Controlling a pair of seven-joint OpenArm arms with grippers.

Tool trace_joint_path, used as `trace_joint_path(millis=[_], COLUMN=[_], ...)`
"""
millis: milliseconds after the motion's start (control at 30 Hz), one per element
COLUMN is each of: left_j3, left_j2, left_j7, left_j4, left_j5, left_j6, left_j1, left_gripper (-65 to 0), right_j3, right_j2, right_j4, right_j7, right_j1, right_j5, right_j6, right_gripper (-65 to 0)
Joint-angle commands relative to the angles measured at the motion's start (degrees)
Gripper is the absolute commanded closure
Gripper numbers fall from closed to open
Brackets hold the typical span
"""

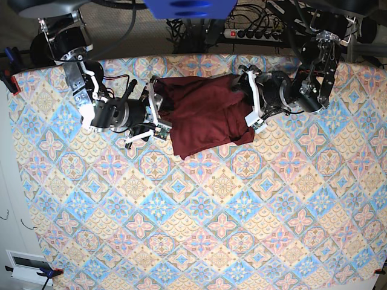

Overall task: Layout the t-shirt on the table in an organized manner, then fold the t-shirt properly
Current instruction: 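Grasp the bundle sides with both grippers and tuck edges inward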

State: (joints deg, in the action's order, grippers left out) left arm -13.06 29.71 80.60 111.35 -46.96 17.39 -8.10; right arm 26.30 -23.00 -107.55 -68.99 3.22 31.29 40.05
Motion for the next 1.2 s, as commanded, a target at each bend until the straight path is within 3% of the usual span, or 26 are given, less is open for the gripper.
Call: trace_joint_path(millis=[0,367,500,567,667,733,867,1033,1167], left_j3=[0.27,0.36,0.36,0.36,0.36,0.44,0.44,0.62,0.71], left_j2=[0.57,-0.48,-0.57,-0.57,-0.57,-0.57,-0.57,-0.57,-0.57], left_j7=[-0.6,-0.6,-0.6,-0.6,-0.6,-0.6,-0.6,-0.6,-0.6], left_j4=[0.96,0.96,0.96,0.96,0.96,0.96,0.96,0.96,0.87], left_j5=[-0.91,-1.0,-1.0,-1.0,-1.0,-1.0,-1.0,-1.0,-1.0], left_j6=[0.06,0.06,0.06,0.06,0.06,0.06,0.06,0.06,0.06], left_j1=[0.58,0.58,0.58,0.58,0.67,0.76,0.85,0.93,0.93], left_gripper=[-38.9,-38.8,-38.8,-38.7,-38.7,-38.7,-38.7,-38.7,-38.7], right_j3=[-0.41,6.71,8.64,8.99,8.99,8.99,9.08,8.82,8.82], right_j2=[-0.51,-0.42,-0.42,-0.42,-0.42,-0.51,-0.86,-1.04,-2.89], right_j4=[-0.72,-0.63,-0.63,-0.63,-0.63,-0.72,-1.6,-3.88,-4.06], right_j7=[1.08,1.08,1.08,1.08,0.82,0.55,0.46,0.46,0.46], right_j1=[1.66,1.83,1.83,1.83,1.83,1.83,1.39,-1.16,-3.27], right_j5=[-1.53,-11.29,-11.64,-11.55,-11.55,-11.46,-11.11,-5.49,-5.4], right_j6=[-0.05,-0.05,-0.05,-0.05,-0.05,-0.05,-0.05,-0.05,-0.05], right_gripper=[-25.1,-25.1,-24.6,-20.2,-6.5,-2.3,-2.0,-1.9,-1.9])
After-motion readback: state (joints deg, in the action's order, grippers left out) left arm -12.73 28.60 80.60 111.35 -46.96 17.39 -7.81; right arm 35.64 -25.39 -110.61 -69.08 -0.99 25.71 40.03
